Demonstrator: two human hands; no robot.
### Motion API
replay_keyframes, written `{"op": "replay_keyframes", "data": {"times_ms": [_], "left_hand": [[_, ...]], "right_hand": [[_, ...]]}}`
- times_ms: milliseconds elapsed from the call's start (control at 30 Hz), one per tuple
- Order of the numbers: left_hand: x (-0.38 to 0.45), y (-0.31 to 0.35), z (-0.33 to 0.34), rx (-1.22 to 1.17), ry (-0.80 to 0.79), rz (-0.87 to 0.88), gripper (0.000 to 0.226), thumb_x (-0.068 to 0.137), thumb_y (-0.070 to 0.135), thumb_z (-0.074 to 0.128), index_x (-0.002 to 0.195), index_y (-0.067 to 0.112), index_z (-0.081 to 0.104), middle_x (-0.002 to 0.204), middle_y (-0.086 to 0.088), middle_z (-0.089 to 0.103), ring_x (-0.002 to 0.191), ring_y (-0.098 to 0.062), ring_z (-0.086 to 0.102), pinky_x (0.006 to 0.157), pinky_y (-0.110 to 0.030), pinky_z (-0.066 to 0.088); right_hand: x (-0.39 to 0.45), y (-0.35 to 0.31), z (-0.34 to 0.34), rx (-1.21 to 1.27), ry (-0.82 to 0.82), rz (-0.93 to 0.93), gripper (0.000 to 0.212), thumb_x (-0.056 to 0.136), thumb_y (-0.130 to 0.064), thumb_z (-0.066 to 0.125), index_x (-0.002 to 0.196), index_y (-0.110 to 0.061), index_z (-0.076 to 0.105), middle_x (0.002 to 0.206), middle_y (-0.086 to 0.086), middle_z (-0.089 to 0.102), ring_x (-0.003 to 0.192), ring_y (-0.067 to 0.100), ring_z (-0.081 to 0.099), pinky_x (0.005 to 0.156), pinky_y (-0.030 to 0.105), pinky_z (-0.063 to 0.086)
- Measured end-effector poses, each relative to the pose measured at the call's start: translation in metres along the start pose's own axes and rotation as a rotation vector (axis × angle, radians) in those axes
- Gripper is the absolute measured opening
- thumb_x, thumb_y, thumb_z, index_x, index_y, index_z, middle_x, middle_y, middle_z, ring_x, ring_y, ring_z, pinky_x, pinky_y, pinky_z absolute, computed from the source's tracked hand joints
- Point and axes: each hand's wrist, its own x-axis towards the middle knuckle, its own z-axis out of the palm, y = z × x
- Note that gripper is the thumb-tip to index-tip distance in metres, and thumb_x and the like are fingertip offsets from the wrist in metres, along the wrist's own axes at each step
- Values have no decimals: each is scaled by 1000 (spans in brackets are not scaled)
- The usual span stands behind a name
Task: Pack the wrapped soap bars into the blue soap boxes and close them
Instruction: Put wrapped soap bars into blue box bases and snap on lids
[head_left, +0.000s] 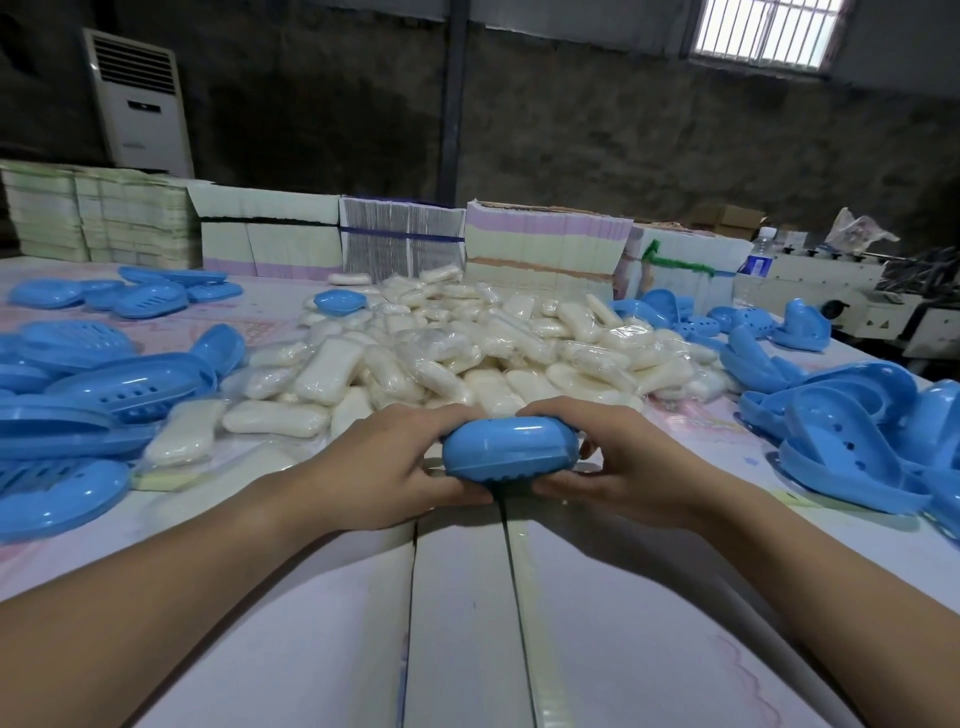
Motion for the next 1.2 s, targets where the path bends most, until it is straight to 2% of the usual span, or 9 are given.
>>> {"op": "replay_keyframes", "data": {"times_ms": [133,367,500,667,833,900,967,1067,1200], "left_hand": [[0,3,-1,56,13,8,46,82,53,72,125,41,59,103,20,67,95,-2,61,79,-37,55],[-1,5,3,45,50,37,38,83,53,64,118,41,59,98,23,65,92,1,60,74,-31,51],[1,5,6,58,124,31,41,79,57,68,116,40,61,97,21,65,92,-4,60,76,-38,52],[0,5,7,75,236,27,43,77,53,70,116,39,61,102,21,63,95,-1,57,82,-36,51],[3,5,7,30,250,12,42,77,48,73,115,35,60,103,19,64,97,-3,56,84,-34,49],[2,6,6,55,269,26,43,77,48,70,116,34,61,105,19,63,98,-3,56,84,-36,49],[-1,7,6,89,272,59,42,79,45,69,119,34,61,108,19,62,99,-4,56,83,-39,50],[-3,11,3,166,280,151,41,84,44,67,123,34,60,113,22,62,103,-8,57,81,-40,51],[-2,17,5,157,292,189,45,84,49,65,128,43,53,118,31,57,110,-5,53,84,-36,52]], "right_hand": [[0,-3,3,-27,21,-23,51,83,-36,73,130,-29,54,119,-13,62,109,13,59,88,40,51],[2,-8,5,-122,78,-67,38,86,-37,69,121,-23,62,106,-9,67,97,15,63,79,42,51],[3,-11,7,-148,90,-49,31,88,-39,67,113,-23,64,97,-7,67,87,18,63,72,44,50],[4,-12,8,-182,104,15,40,85,-49,66,118,-28,61,98,-10,67,84,15,59,72,43,49],[5,-11,8,-340,145,44,41,83,-52,56,115,-27,60,93,-6,66,81,17,56,71,45,48],[5,-8,6,-229,113,59,41,83,-51,59,117,-28,59,97,-9,65,84,14,57,73,43,49],[4,-4,4,21,58,71,44,82,-50,66,122,-31,58,106,-12,64,92,13,60,77,39,51],[2,-3,3,297,-57,152,57,79,-65,61,130,-41,51,116,-12,59,102,17,60,86,42,54],[3,-9,2,294,-30,163,57,76,-65,62,129,-48,49,116,-9,61,98,19,62,85,48,55]]}}
